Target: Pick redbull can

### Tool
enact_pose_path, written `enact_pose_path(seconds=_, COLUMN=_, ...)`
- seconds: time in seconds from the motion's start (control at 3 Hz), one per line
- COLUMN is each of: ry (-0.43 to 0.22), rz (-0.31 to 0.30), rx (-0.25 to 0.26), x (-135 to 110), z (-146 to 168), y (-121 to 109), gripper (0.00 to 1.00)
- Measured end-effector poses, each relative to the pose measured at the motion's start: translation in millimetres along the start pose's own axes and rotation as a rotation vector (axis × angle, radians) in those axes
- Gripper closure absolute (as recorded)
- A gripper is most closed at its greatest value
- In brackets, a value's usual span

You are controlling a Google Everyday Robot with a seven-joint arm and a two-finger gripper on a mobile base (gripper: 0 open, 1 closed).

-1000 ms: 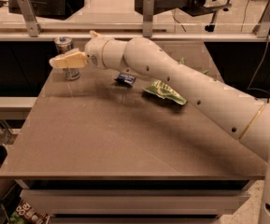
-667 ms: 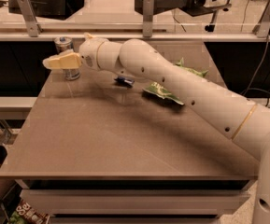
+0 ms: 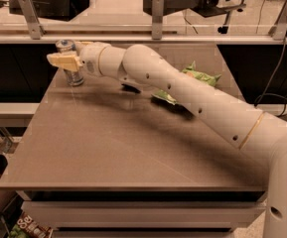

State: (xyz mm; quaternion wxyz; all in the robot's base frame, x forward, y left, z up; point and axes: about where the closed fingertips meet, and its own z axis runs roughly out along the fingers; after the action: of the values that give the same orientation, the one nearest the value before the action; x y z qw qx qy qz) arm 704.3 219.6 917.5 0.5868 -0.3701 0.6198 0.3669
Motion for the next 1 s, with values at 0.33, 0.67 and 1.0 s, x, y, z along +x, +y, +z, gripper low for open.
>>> enact_pose_path(seconds=0.33, ry=0.000, rz=0.000, rx=-0.004, x=-0.1, z=1.6, y=2.0, gripper=0.64)
enact_pose_path(seconds=0.67, ry=0.000, rz=0.000, rx=-0.007, x=-0.2, z=3.0, y=3.8, gripper=0.87)
enact_pose_path(seconds=1.0, ry=0.000, rz=0.000, rx=-0.010, x=-0.3, z=4.5, y=5.7, gripper=1.00)
